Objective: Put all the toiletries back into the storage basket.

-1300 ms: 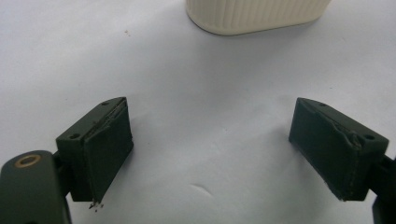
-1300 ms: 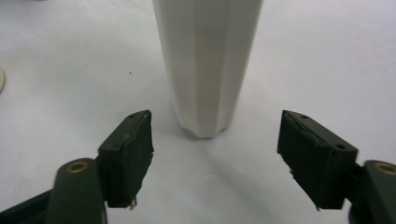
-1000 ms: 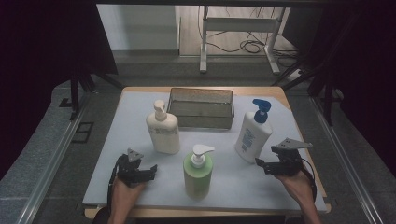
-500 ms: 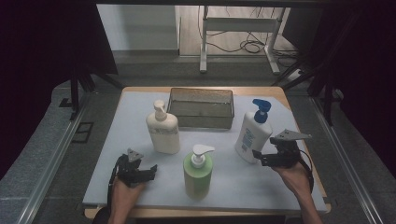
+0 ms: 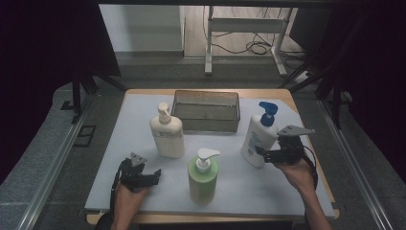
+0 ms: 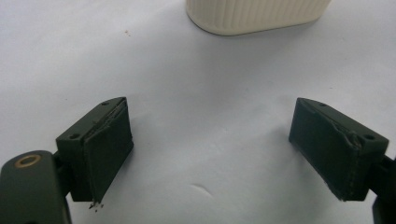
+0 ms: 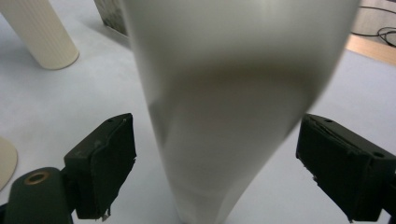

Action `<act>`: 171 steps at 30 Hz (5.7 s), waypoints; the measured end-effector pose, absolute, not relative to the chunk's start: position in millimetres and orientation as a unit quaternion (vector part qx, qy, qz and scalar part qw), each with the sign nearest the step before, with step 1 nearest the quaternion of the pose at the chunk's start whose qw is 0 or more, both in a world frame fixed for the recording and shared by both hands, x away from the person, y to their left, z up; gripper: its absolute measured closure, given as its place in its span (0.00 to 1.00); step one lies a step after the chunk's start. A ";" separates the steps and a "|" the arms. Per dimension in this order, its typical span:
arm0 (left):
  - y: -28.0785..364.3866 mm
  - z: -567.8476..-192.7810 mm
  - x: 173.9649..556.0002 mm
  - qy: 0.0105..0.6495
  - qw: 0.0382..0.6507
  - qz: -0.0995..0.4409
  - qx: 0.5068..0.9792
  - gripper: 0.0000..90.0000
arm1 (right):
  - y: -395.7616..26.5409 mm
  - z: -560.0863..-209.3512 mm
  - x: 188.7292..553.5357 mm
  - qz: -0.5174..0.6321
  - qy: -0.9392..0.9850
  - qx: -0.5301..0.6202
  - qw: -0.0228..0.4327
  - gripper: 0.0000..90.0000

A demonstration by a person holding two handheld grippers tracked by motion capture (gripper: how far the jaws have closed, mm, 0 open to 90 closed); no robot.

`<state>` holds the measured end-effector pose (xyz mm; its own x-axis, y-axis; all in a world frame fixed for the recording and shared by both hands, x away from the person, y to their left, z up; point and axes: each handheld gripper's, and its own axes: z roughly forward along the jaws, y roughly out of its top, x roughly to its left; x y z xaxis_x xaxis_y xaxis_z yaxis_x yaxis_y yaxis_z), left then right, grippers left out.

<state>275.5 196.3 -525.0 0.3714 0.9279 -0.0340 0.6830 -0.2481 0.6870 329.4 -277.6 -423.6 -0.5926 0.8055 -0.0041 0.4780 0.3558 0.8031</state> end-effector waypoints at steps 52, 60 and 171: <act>196.7 -525.0 275.7 0.524 0.315 0.194 0.767 0.14 | -245.8 -378.9 344.8 0.412 0.802 0.378 0.210 0.42; 196.6 -525.0 275.7 0.525 0.316 0.194 0.766 0.14 | -234.1 -366.4 352.5 0.420 0.801 0.373 0.206 0.42; 196.7 -525.1 275.9 0.525 0.316 0.194 0.766 0.14 | -57.0 -345.0 489.6 0.437 0.788 0.366 0.233 0.42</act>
<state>275.9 196.7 -525.1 0.3735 0.9270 -0.0345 0.6815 -0.2490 0.6882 489.6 -57.0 -345.0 -0.6225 0.7812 -0.0473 0.3735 0.3496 0.8592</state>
